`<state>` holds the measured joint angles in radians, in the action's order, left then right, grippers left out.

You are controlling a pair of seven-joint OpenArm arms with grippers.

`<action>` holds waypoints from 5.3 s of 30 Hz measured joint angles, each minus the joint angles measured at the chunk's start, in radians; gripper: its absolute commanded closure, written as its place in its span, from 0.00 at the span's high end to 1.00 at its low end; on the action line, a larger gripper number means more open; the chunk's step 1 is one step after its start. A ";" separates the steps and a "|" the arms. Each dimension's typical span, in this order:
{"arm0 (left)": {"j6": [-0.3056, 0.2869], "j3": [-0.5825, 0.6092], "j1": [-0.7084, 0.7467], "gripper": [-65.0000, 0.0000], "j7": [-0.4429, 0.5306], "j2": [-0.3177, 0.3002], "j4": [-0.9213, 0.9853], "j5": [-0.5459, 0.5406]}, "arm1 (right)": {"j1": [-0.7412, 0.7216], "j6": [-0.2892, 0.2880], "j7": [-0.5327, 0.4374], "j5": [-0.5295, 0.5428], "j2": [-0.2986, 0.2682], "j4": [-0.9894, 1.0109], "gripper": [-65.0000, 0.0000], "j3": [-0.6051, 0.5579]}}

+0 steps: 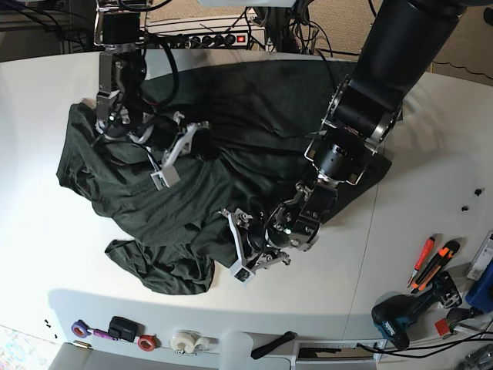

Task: Layout the t-shirt on the table in an organized manner, then fold the t-shirt properly
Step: 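Drag the shirt hem with the left gripper away from the right gripper, then grasp the shirt side edge with the left gripper and pull outward, then slide the right gripper along the shirt body toward the hem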

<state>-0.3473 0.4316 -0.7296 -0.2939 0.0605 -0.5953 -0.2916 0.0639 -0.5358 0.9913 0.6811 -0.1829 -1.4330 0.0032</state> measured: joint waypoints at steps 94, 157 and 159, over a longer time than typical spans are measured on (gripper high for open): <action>-0.342 -0.297 0.158 0.01 -0.650 -0.446 -0.059 -0.775 | -0.114 0.204 0.003 -0.291 -0.011 -0.429 0.00 -0.011; -0.202 -0.329 0.255 0.02 -0.340 -0.370 -0.356 -0.324 | -0.268 0.423 -0.135 -0.541 0.112 -0.024 0.00 -0.010; -0.183 -0.332 0.249 0.02 -0.333 -0.353 -0.356 -0.298 | -0.296 0.389 -0.136 -0.492 0.126 -0.024 0.00 -0.011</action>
<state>-0.5304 0.1001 -0.4808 -0.6273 -0.2928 -0.9508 -0.5896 -0.2317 -0.1471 0.8555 0.1886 -0.0574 -1.4574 -0.0074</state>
